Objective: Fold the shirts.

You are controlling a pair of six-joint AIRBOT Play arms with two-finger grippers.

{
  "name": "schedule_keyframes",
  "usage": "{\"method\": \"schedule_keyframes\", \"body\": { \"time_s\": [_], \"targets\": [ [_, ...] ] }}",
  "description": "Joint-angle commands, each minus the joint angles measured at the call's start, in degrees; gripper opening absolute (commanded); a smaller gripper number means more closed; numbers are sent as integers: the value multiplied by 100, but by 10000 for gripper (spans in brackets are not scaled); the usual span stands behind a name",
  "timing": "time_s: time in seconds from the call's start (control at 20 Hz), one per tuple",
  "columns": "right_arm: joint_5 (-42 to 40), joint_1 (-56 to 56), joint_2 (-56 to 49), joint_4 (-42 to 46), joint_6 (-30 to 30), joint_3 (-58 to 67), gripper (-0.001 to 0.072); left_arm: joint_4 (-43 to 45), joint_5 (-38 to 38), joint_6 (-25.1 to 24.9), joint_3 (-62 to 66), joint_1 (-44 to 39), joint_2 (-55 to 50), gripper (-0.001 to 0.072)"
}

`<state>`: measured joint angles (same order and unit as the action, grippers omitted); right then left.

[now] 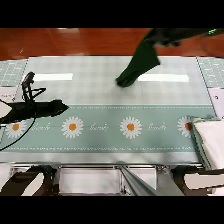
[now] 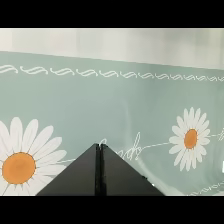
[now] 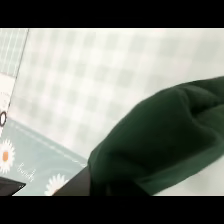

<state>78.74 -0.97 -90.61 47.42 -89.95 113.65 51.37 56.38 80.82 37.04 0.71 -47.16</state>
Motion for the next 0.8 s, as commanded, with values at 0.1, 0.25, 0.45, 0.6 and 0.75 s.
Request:
{"method": "schedule_keyframes", "body": {
  "time_s": [0.1, 0.25, 0.45, 0.6, 0.75],
  "targets": [
    [1086, 1784, 588, 107, -243, 378, 28, 0, 107, -2, -2, -2, 2, 21],
    [1652, 2942, 907, 127, -243, 271, 28, 2, 105, -22, -2, -4, 2, 21],
    [2586, 4048, 1180, 715, -240, 37, 27, 2, 74, -22, -2, -4, 0, 22],
    [2771, 4629, 1517, 1106, -385, -133, 27, 2, -59, -22, -2, -39, 0, 22],
    [2780, 5156, 2096, 1458, -560, -789, 27, 2, -260, -22, -2, -39, -2, 22]
  ]
}}
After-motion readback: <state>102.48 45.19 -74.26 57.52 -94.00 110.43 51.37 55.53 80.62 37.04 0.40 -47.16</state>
